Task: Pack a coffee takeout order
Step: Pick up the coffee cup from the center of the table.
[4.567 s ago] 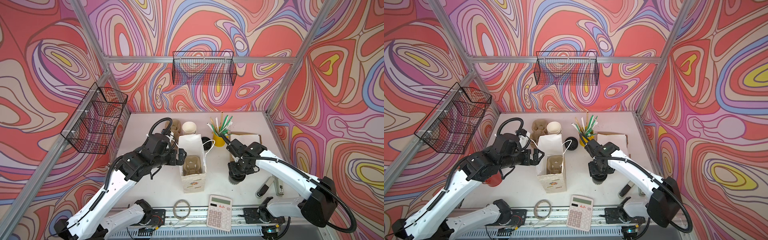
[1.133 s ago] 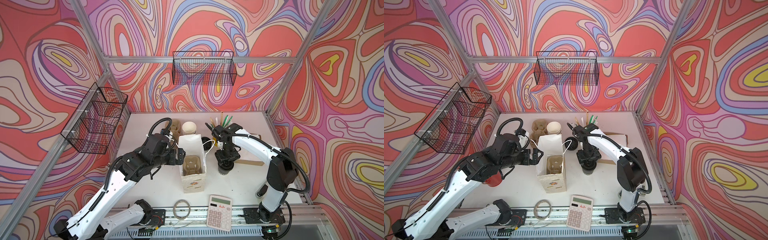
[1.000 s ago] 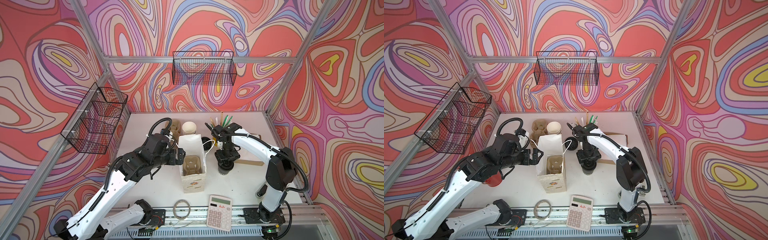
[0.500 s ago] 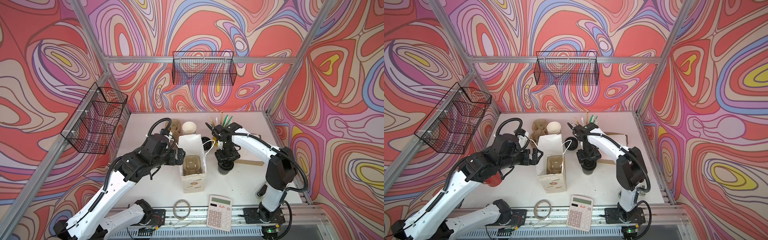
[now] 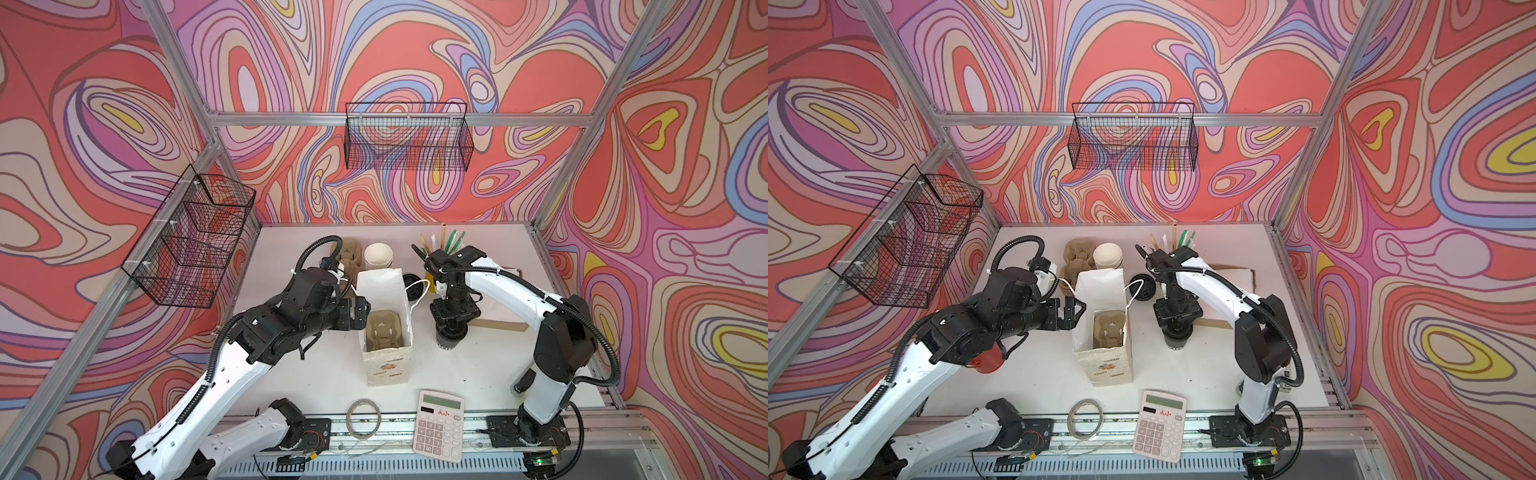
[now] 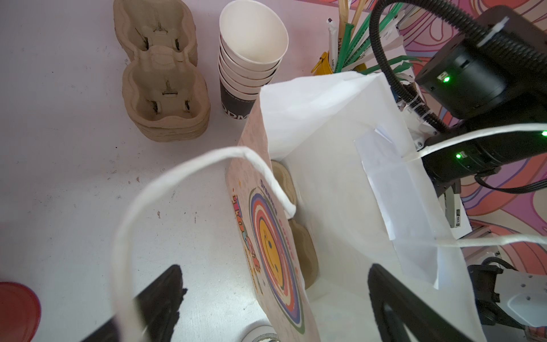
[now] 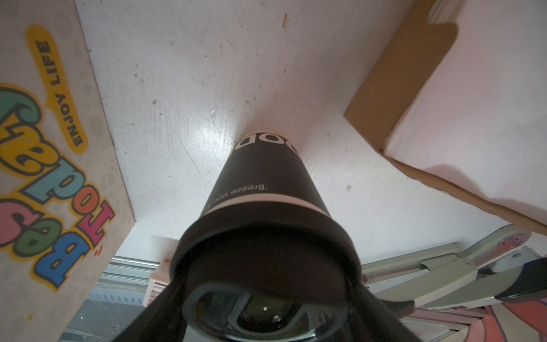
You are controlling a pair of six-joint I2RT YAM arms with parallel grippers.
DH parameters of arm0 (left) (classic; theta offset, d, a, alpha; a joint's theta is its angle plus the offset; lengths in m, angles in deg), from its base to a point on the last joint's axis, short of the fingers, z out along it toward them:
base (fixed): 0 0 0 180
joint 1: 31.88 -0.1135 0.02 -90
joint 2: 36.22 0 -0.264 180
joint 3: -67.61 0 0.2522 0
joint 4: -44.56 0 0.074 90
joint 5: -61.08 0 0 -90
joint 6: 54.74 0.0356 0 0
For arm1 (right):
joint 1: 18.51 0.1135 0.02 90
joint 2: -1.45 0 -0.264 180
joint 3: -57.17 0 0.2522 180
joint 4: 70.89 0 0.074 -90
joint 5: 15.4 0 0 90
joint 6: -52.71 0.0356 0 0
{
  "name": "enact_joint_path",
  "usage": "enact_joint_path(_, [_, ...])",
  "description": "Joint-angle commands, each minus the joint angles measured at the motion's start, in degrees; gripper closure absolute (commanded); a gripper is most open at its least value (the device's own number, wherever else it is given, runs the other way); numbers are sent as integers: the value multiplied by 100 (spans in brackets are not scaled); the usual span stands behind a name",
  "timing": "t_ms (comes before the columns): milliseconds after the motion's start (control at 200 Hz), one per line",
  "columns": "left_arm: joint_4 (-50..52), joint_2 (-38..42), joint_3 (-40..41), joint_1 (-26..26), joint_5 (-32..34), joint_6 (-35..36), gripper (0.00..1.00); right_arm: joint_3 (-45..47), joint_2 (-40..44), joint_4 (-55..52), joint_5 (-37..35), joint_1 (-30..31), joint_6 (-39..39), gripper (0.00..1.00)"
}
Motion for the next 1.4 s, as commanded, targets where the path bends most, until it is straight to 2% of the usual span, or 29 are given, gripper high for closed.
enact_joint_path(0, [-50, 38, -23, -31, 68, -14, 0, 297, -171, 772, -391, -56, 104, 20])
enact_joint_path(566, [-73, 110, -63, -34, 142, -57, 0, 785, 438, 967, -429, 146, 306, 20])
enact_joint_path(967, [82, 175, -536, -31, 357, 184, 0, 774, 282, 934, -455, 148, 217, 22])
enact_joint_path(1272, [139, -461, -1290, -43, 393, 694, 0, 709, 442, 790, -540, 153, 280, 24])
enact_joint_path(1397, [202, -984, -1644, -282, -123, 1180, 0, 652, 566, 780, -569, 146, 309, 25])
